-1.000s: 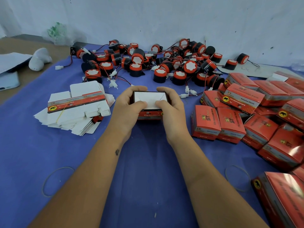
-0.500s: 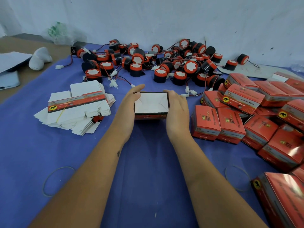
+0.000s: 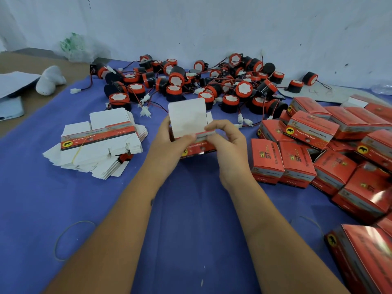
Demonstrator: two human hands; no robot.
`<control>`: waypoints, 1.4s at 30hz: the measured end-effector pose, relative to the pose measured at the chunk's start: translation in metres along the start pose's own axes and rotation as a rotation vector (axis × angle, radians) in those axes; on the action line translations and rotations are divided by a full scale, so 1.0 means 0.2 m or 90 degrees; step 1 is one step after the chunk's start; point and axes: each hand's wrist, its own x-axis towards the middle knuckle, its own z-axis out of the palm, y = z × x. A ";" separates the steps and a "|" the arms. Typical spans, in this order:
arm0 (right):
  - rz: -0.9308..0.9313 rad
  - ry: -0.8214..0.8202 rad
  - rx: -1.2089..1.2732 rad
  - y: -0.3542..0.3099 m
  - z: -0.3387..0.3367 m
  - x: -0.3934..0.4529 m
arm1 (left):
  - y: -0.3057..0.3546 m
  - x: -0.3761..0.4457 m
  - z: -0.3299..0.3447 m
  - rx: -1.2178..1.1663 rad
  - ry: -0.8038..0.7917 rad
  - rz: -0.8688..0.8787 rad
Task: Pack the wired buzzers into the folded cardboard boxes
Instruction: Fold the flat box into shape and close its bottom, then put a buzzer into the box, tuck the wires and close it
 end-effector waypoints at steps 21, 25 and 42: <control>0.059 0.030 -0.728 0.34 0.13 1.06 | -0.05 0.22 0.06 -0.001 0.364 -0.055; -0.056 0.082 -0.632 0.36 0.14 0.94 | -0.08 0.22 0.06 0.018 0.363 -0.020; -0.398 0.368 -0.312 0.06 0.08 0.13 | -0.05 0.05 0.05 0.133 0.104 0.006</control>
